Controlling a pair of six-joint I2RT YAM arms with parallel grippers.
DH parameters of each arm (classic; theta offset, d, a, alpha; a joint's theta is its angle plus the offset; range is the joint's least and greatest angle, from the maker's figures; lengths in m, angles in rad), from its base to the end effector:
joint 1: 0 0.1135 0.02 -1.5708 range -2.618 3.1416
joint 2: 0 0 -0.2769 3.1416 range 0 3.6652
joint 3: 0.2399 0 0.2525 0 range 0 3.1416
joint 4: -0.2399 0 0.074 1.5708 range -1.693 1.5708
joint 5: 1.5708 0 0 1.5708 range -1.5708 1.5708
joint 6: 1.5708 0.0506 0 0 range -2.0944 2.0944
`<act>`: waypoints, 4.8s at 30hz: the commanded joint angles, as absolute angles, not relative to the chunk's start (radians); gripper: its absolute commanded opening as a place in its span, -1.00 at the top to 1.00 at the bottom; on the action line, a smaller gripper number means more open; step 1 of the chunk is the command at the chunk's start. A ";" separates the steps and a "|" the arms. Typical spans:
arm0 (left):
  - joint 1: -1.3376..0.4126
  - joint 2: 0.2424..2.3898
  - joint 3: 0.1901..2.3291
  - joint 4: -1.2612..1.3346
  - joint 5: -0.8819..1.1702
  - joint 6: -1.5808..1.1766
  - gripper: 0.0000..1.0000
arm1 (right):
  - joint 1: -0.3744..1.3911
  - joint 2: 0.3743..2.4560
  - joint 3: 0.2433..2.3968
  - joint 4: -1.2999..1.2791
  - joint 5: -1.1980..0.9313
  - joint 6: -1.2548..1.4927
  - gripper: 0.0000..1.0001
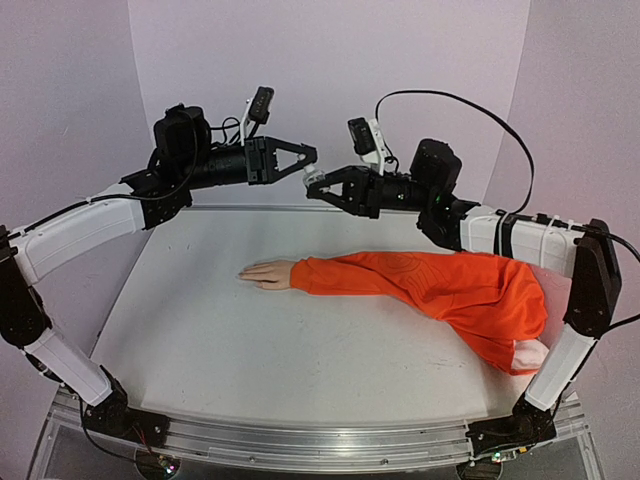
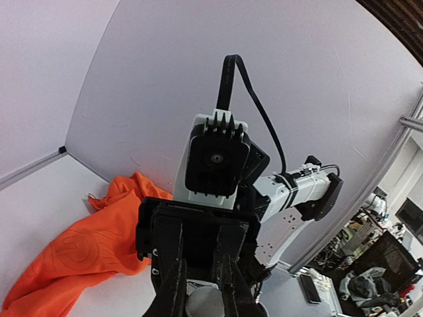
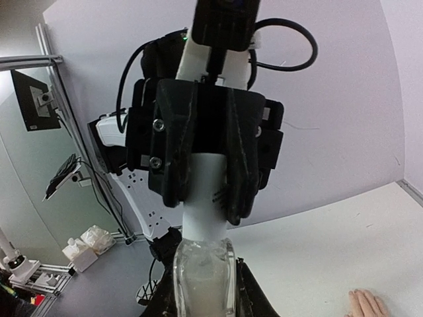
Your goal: Paint the nails
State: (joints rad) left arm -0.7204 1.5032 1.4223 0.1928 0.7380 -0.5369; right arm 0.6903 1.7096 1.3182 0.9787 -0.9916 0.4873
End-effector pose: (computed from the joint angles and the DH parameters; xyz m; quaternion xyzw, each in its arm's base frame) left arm 0.2491 -0.2640 0.4422 0.3247 0.5943 -0.6033 0.4211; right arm 0.2757 0.2826 0.4060 -0.4593 0.3707 0.6174 0.5201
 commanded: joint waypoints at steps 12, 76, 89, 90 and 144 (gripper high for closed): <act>-0.781 1.548 1.541 -0.149 0.269 -0.503 0.99 | 0.984 1.688 1.270 1.034 0.702 -0.273 1.00; -0.749 1.578 1.498 0.025 0.520 -0.583 0.69 | 0.962 1.606 1.271 0.846 0.199 -0.219 1.00; -0.700 1.503 1.444 0.096 0.650 -0.617 -0.76 | 0.640 1.625 1.318 0.798 -0.920 0.183 1.00; -0.700 1.496 1.433 0.110 0.656 -0.617 -0.78 | 0.632 1.643 1.336 0.800 -0.983 0.214 1.00; -0.715 1.520 1.566 -0.189 0.615 -0.512 -0.06 | 0.635 1.709 1.340 0.836 -0.979 0.252 1.00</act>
